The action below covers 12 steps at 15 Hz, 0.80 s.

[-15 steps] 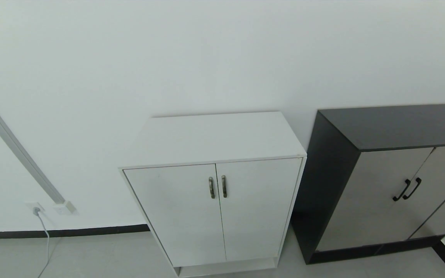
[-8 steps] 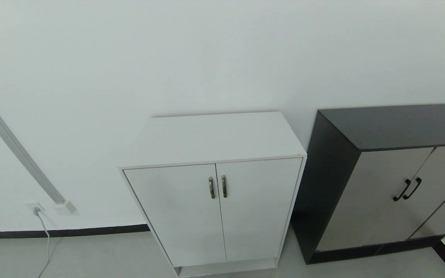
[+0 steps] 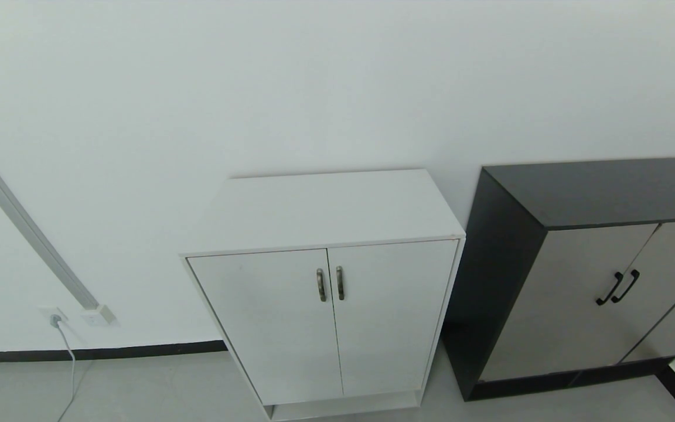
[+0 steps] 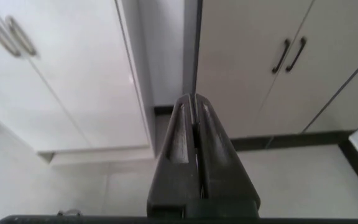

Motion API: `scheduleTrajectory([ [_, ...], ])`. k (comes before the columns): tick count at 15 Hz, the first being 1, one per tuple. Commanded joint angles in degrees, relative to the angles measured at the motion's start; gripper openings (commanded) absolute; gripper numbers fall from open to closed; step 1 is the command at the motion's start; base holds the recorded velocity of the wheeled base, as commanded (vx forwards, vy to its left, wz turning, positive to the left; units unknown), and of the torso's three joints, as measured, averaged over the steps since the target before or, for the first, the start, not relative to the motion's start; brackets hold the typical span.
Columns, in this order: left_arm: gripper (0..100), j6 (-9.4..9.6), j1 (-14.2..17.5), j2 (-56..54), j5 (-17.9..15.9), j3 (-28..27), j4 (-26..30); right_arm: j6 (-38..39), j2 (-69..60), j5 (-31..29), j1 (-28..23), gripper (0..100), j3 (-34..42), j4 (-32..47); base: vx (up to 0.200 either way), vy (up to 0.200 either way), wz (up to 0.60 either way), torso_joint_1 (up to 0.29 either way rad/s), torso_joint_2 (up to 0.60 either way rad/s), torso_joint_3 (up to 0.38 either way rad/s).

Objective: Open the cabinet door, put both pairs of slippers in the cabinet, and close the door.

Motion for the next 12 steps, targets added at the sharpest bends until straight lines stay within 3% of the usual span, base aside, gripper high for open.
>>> scheduleTrajectory([
  [1,0,-0.04,0.01,0.00,0.02,0.00,0.00,-0.02,-5.36,0.05,-1.57,0,0.00,0.01,0.000,0.000,0.00,0.000,0.00,0.000],
  [12,0,-0.04,0.01,0.00,0.20,0.00,0.00,1.74,-5.89,-0.04,-1.75,0,0.00,-0.07,0.000,0.000,0.00,0.000,0.00,0.000],
])
